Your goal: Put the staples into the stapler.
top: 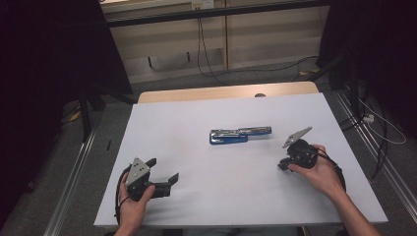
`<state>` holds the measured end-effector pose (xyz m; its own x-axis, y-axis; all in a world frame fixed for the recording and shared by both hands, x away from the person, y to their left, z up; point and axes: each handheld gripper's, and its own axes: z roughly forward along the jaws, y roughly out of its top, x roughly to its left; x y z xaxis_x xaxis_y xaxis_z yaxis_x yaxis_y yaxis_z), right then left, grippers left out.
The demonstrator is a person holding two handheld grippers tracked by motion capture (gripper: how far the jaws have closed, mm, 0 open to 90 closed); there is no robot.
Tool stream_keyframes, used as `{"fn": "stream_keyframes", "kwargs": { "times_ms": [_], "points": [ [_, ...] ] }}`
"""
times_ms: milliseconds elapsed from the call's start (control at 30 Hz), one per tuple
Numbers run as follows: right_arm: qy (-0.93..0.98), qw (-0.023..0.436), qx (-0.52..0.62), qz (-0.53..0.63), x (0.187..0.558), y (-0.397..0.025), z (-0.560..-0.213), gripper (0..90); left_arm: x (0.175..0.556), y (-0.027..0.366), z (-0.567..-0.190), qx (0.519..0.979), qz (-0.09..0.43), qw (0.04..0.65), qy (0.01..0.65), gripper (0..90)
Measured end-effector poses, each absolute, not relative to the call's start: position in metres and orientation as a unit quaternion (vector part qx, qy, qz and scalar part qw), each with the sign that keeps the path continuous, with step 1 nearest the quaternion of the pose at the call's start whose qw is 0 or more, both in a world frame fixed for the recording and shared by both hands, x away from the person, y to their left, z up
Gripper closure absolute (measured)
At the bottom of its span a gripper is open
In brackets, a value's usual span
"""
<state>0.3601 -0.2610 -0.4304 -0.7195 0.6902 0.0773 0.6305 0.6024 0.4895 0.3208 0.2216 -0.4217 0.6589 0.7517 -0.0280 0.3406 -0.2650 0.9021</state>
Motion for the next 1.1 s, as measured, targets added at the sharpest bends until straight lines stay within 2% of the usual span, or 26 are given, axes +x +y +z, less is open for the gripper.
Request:
{"fn": "stream_keyframes", "kwargs": {
  "times_ms": [133,433,1100],
  "points": [
    [0.886,0.046,0.377,0.267,0.360,-0.263,-0.430,78.7,0.320,0.222,-0.421,0.766,0.211,0.491,0.358,3.8],
    [0.874,0.074,0.384,0.288,0.359,-0.269,-0.427,78.8,0.321,0.223,-0.421,0.764,0.211,0.492,0.361,3.7],
    [0.859,0.088,0.380,0.330,0.356,-0.268,-0.418,78.8,0.322,0.224,-0.422,0.765,0.207,0.490,0.363,3.7]
  ]
}}
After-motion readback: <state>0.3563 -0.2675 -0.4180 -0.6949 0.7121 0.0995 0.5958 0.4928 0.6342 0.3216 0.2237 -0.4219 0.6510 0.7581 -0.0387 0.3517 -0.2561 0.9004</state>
